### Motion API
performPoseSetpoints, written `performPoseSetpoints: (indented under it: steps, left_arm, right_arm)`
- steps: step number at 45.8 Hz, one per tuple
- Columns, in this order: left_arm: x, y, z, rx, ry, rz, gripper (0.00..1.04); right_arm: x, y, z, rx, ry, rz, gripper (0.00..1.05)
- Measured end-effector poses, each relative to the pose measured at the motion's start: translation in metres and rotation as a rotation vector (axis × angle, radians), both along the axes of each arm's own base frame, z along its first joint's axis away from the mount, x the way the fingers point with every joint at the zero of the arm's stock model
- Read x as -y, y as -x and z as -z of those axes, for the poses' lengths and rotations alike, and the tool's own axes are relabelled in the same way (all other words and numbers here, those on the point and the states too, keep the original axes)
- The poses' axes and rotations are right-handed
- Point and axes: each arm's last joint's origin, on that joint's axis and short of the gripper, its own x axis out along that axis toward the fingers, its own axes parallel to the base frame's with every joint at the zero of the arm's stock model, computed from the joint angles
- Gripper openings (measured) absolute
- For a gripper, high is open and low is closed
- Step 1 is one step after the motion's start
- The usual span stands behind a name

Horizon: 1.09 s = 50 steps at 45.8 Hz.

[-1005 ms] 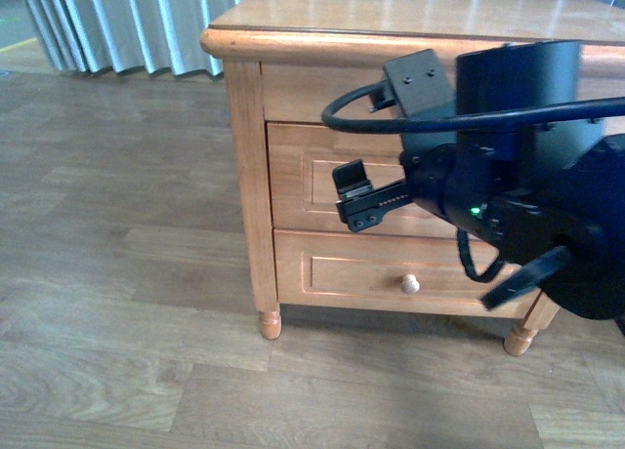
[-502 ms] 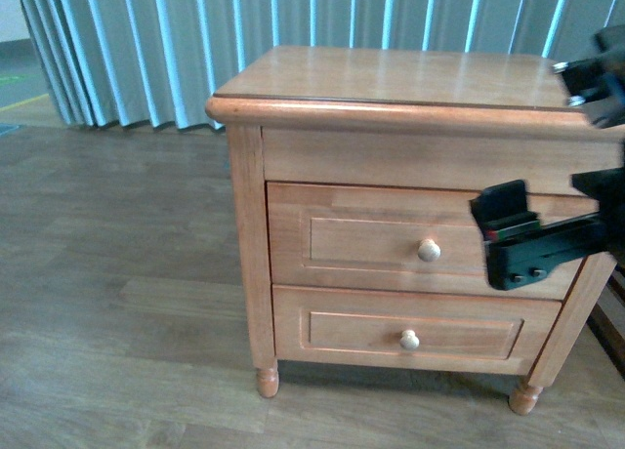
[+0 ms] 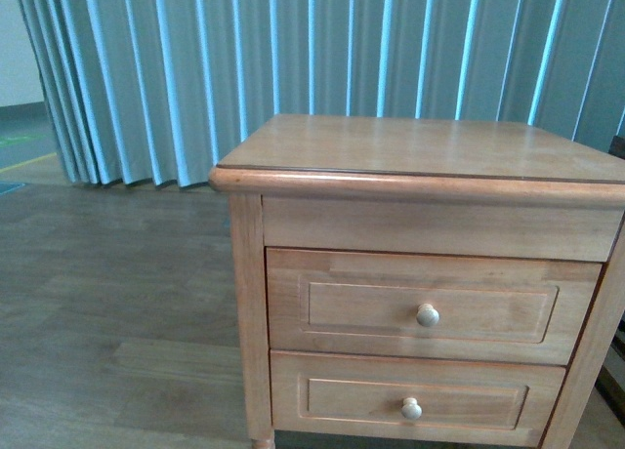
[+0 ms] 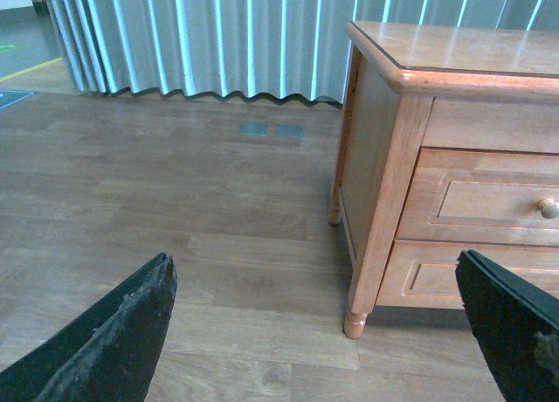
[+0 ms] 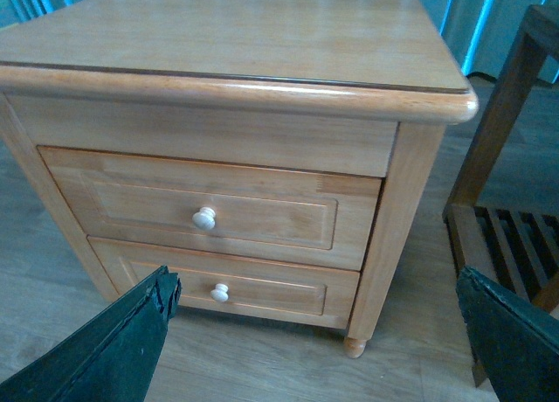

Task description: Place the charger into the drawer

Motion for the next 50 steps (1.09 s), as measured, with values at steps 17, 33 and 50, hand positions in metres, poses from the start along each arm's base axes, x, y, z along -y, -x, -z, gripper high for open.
performPoseSetpoints:
  steps: [17, 33, 50]
  left_arm:
    - [0.000, 0.000, 0.000, 0.000, 0.000, 0.000, 0.99]
    - [0.000, 0.000, 0.000, 0.000, 0.000, 0.000, 0.99]
    - [0.000, 0.000, 0.000, 0.000, 0.000, 0.000, 0.99]
  right_arm:
    - [0.028, 0.029, -0.004, 0.046, -0.070, 0.084, 0.96]
    - [0.011, 0.045, 0.018, 0.155, -0.016, 0.133, 0.42]
    - [-0.008, 0.059, 0.031, 0.160, -0.012, 0.128, 0.02]
